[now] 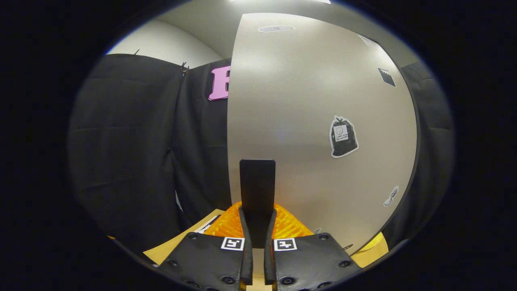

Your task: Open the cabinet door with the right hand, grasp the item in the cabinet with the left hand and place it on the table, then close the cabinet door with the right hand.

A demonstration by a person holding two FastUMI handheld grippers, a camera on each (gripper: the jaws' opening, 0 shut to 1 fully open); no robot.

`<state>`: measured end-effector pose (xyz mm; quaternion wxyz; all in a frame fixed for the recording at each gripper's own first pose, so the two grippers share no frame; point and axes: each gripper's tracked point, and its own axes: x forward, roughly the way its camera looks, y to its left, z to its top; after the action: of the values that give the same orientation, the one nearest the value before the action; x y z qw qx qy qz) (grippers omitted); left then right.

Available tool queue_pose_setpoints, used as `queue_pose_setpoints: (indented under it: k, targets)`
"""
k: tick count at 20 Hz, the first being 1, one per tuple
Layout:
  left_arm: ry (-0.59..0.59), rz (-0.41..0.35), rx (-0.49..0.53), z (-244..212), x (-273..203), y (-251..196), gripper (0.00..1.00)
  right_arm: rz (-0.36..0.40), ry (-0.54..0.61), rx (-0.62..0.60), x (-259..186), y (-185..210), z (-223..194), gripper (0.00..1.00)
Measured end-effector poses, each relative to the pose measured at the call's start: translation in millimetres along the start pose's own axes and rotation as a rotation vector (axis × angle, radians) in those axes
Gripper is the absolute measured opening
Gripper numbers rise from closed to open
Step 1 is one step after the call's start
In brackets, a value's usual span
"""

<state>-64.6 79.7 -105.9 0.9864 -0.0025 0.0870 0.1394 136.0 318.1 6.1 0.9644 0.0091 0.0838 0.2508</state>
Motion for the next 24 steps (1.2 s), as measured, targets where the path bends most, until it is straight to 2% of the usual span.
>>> queue_pose_setpoints:
  k: [4,8,12,15,21,24]
  targets:
    - [-0.017,0.013,-0.008,9,-19,-25,0.89,0.063,-0.008,-0.011,-27,-2,-2,0.13]
    - [0.002,0.018,-0.012,6,-33,-49,0.87,0.113,-0.004,0.004,-46,-8,-4,0.12]
    - [-0.001,0.055,0.013,9,-50,-58,0.87,0.151,-0.005,0.019,-67,-15,-8,0.13]
    - [-0.009,0.064,-0.010,11,-61,-69,0.89,0.170,-0.008,0.026,-80,-24,-10,0.12]
    - [-0.018,0.064,-0.078,13,-78,-97,0.87,0.191,-0.003,0.033,-112,-48,-14,0.11]
    - [-0.022,0.031,-0.066,10,-92,-120,0.87,0.174,-0.001,0.041,-133,-67,-16,0.12]
